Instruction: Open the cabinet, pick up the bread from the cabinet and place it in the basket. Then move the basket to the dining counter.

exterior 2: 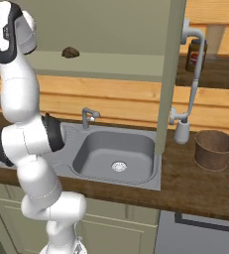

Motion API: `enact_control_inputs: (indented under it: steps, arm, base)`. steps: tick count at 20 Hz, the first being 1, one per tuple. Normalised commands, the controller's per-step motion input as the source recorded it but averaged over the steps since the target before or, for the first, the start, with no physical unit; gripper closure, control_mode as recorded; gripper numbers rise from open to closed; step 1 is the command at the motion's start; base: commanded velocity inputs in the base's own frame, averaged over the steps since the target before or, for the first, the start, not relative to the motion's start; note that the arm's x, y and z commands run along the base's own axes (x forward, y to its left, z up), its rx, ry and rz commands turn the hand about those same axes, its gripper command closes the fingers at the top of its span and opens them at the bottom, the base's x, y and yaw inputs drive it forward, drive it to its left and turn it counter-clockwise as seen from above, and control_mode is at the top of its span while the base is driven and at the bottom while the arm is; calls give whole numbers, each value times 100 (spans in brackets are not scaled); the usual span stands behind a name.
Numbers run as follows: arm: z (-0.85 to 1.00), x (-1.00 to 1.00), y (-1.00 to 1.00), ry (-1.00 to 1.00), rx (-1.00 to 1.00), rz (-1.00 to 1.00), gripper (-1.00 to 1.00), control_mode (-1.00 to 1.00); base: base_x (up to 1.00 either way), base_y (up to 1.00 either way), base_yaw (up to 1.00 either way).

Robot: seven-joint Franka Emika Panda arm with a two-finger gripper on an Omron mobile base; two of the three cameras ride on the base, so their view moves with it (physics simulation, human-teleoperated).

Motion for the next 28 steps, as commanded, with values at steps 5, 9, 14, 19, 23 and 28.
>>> enact_control_inputs:
  steps: [5, 9, 14, 19, 23, 28]
  arm:
    - [-2, -26, 96, -26, 0, 1, -100, -100]
    - [-1, 34, 36, -30, 0, -3, -100, -100]
    - [-5, 58, -41, -31, -4, -10, -100, -100]
    - [-2, 8, -100, -42, -6, -14, -100, -100]
    - [-41, 10, -69, -54, -15, -40, -100, -100]
    - [-42, 18, -69, -38, -5, -50, -100, -100]
  base:
    - [0, 0, 0]
    - [0, 0, 0]
    - [0, 0, 0]
    - [0, 0, 0]
    - [0, 0, 0]
    - [0, 0, 0]
